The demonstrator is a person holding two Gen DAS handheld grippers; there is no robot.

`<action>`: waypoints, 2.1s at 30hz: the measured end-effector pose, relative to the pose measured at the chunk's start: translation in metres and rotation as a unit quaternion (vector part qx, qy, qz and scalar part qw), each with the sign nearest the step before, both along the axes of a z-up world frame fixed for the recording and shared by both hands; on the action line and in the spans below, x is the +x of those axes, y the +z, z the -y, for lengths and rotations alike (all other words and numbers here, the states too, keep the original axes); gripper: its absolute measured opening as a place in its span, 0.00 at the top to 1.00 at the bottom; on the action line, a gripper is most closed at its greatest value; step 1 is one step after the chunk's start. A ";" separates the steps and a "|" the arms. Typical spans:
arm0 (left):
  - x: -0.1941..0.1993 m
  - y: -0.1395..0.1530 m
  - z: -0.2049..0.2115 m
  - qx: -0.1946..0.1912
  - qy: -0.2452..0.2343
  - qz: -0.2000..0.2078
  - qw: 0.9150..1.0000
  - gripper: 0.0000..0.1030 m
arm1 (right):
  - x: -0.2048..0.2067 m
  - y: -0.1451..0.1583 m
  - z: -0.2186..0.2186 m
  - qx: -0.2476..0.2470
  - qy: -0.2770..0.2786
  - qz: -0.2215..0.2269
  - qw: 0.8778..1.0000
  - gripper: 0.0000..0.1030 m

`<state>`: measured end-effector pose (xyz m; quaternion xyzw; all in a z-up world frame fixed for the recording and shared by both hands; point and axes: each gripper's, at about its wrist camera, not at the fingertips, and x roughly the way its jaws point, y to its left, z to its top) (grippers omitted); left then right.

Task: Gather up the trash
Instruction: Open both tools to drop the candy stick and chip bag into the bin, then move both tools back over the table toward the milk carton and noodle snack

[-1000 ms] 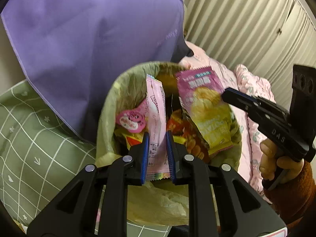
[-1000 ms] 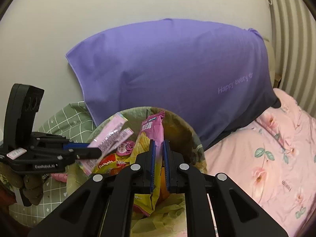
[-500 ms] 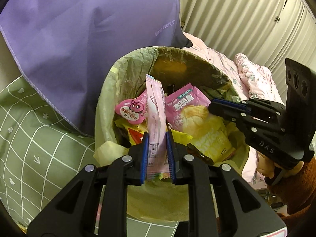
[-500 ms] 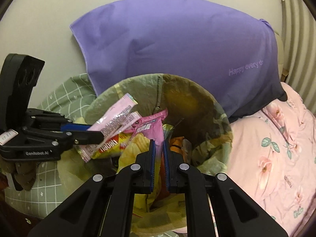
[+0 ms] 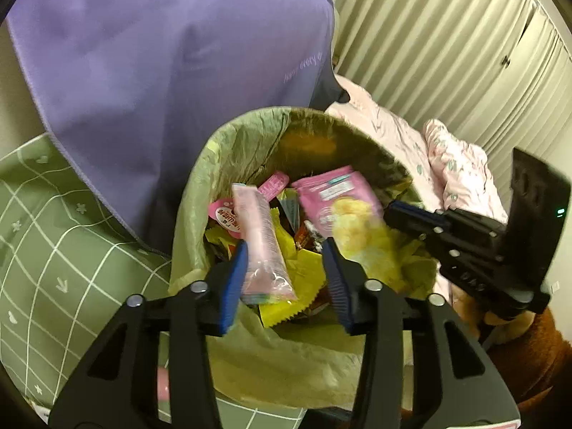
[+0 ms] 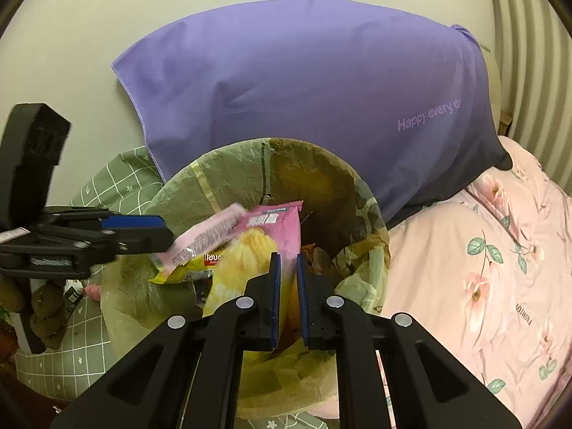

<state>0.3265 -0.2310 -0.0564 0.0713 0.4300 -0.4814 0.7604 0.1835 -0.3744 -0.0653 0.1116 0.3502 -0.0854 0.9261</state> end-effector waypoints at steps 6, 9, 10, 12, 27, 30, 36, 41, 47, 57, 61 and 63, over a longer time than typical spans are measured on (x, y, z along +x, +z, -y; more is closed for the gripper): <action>-0.015 0.020 -0.035 -0.036 0.043 0.027 0.998 0.51 | -0.008 0.010 -0.002 0.001 -0.005 0.025 1.000 0.69; -0.017 0.021 -0.063 -0.049 0.080 0.021 0.995 0.47 | -0.012 0.016 -0.006 0.000 0.000 0.034 0.999 0.68; -0.018 0.020 -0.076 -0.051 0.097 0.020 0.994 0.46 | -0.014 0.019 -0.009 0.000 0.004 0.039 0.999 0.68; -0.020 0.016 -0.096 -0.052 0.124 0.020 0.991 0.46 | -0.018 0.025 -0.017 0.000 0.012 0.048 0.999 0.68; -0.035 -0.022 -0.309 0.001 0.378 0.047 0.925 0.45 | 0.002 0.035 -0.105 0.017 0.137 0.070 0.988 0.65; -0.043 -0.028 -0.352 0.002 0.434 0.038 0.900 0.45 | 0.012 0.030 -0.123 0.019 0.165 0.062 0.984 0.65; -0.068 -0.036 -0.409 0.007 0.501 0.034 0.864 0.43 | 0.030 0.020 -0.167 0.025 0.231 0.046 0.971 0.65; -0.082 -0.040 -0.419 0.020 0.508 0.038 0.860 0.41 | 0.047 0.009 -0.204 0.032 0.277 0.025 0.960 0.65; -0.098 -0.045 -0.422 0.034 0.512 0.042 0.857 0.41 | 0.060 -0.018 -0.254 0.045 0.334 -0.017 0.941 0.64; -0.132 -0.036 -0.440 0.087 0.533 0.068 0.839 0.41 | 0.064 -0.056 -0.367 0.021 0.458 -0.066 0.886 0.58; -0.143 -0.031 -0.458 0.078 0.558 0.072 0.823 0.41 | 0.068 -0.064 -0.397 -0.013 0.468 -0.063 0.881 0.58; -0.143 -0.031 -0.466 0.070 0.568 0.066 0.818 0.41 | 0.073 -0.070 -0.408 -0.032 0.472 -0.069 0.878 0.58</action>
